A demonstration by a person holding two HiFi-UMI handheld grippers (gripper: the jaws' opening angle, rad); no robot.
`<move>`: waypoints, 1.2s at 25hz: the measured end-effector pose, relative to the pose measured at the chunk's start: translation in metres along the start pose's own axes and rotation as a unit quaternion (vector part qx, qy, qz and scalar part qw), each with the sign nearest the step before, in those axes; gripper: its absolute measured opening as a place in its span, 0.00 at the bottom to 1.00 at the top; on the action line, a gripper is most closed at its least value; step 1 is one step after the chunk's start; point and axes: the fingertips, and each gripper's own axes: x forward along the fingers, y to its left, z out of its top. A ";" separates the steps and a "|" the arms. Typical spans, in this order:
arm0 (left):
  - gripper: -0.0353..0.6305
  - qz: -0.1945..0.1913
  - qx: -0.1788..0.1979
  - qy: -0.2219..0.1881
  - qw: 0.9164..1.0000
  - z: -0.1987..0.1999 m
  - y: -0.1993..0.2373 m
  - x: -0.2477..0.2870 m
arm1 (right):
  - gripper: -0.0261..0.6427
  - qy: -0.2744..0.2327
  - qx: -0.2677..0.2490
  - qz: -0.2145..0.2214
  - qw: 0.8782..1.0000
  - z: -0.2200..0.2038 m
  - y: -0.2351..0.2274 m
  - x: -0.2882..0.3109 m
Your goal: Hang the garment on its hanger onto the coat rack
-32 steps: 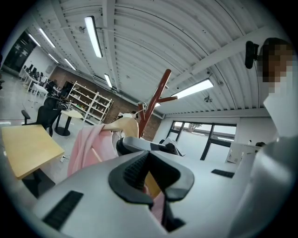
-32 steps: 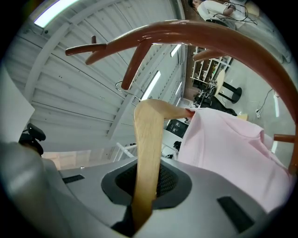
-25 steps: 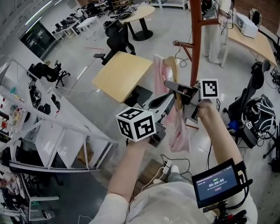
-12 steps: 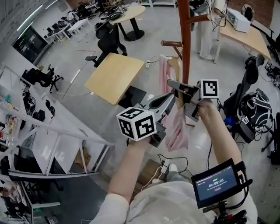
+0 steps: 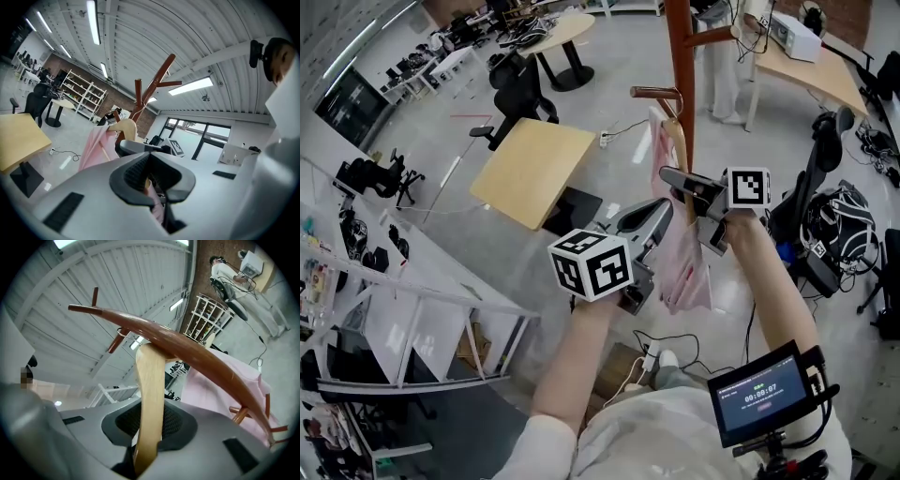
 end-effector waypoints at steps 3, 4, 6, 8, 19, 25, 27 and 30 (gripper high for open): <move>0.06 -0.001 -0.002 0.001 1.000 -0.004 -0.002 0.002 | 0.11 0.010 -0.032 0.001 0.999 0.002 0.003 -0.002; 0.06 0.000 -0.002 0.002 1.000 -0.005 -0.002 0.003 | 0.12 0.012 -0.040 0.000 0.999 0.002 0.004 -0.003; 0.06 0.000 -0.004 0.002 1.000 -0.005 -0.002 0.003 | 0.16 0.019 -0.058 -0.010 0.998 0.002 0.004 -0.003; 0.06 0.000 -0.005 0.000 1.000 -0.004 -0.002 0.004 | 0.21 0.029 -0.073 -0.037 0.996 0.002 -0.002 -0.007; 0.06 -0.007 -0.008 0.000 1.000 -0.006 0.002 0.012 | 0.21 0.014 -0.202 -0.171 0.964 0.028 -0.022 -0.043; 0.06 -0.016 -0.006 0.001 1.000 -0.011 -0.009 0.023 | 0.21 -0.026 -0.198 -0.182 0.963 0.038 -0.012 -0.081; 0.06 -0.016 -0.004 -0.002 1.000 -0.012 -0.010 0.026 | 0.21 -0.040 -0.198 -0.185 0.962 0.041 -0.008 -0.092; 0.06 -0.017 -0.006 -0.004 1.000 -0.014 -0.021 0.028 | 0.21 -0.053 -0.202 -0.186 0.960 0.044 0.007 -0.111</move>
